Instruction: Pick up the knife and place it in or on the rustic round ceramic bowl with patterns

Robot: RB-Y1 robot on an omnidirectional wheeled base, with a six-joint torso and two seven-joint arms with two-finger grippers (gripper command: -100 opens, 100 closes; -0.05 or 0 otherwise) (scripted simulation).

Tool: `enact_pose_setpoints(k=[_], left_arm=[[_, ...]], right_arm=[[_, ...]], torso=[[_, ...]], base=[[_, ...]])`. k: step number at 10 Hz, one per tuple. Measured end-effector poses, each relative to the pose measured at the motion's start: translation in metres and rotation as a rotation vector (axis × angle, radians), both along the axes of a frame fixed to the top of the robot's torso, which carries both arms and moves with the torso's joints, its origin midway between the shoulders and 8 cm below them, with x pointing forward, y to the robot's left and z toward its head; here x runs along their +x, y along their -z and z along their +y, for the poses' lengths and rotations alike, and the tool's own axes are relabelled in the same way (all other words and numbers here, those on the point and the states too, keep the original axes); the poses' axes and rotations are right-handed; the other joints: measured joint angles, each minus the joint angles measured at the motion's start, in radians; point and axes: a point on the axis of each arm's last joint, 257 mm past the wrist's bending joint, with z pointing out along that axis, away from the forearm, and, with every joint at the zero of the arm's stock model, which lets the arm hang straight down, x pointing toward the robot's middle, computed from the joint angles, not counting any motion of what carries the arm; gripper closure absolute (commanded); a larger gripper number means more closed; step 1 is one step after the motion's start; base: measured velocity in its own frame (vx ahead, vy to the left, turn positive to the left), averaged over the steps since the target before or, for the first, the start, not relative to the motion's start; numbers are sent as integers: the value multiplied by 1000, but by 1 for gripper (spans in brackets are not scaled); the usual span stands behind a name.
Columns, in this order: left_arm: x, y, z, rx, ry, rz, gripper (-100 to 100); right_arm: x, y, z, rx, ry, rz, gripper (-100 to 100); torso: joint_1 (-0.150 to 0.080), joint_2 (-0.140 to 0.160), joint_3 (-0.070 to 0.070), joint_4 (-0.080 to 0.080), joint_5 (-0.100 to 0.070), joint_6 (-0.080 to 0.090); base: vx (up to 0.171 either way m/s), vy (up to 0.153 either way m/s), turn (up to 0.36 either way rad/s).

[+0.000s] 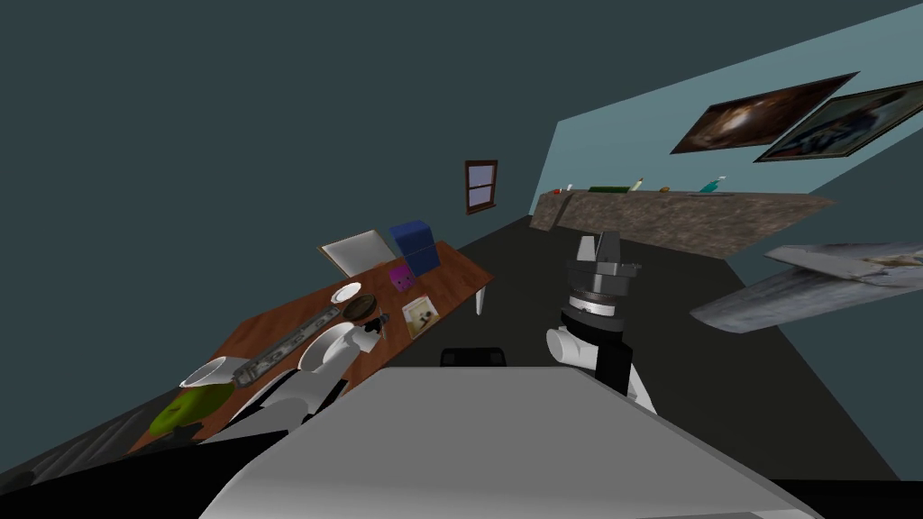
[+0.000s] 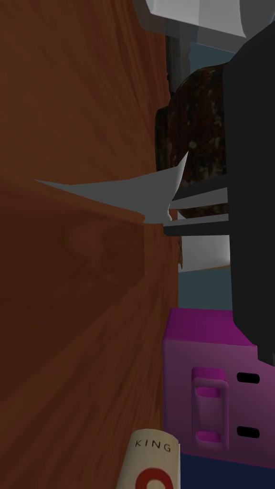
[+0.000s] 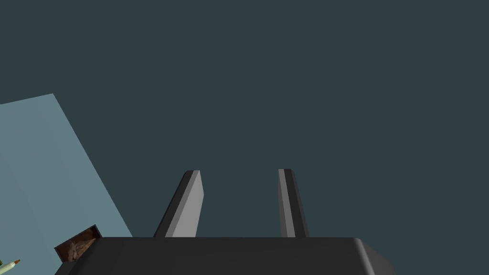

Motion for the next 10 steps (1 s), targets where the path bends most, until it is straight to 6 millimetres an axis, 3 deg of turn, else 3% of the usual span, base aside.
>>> enact_pose_setpoints(k=[10], left_arm=[[15,1,-9,-12,13,6,100]], right_arm=[[0,0,0,0,0,0,0]], torso=[[-1,-2,-1,0,-1,-1]], base=[[-23,0,-9]])
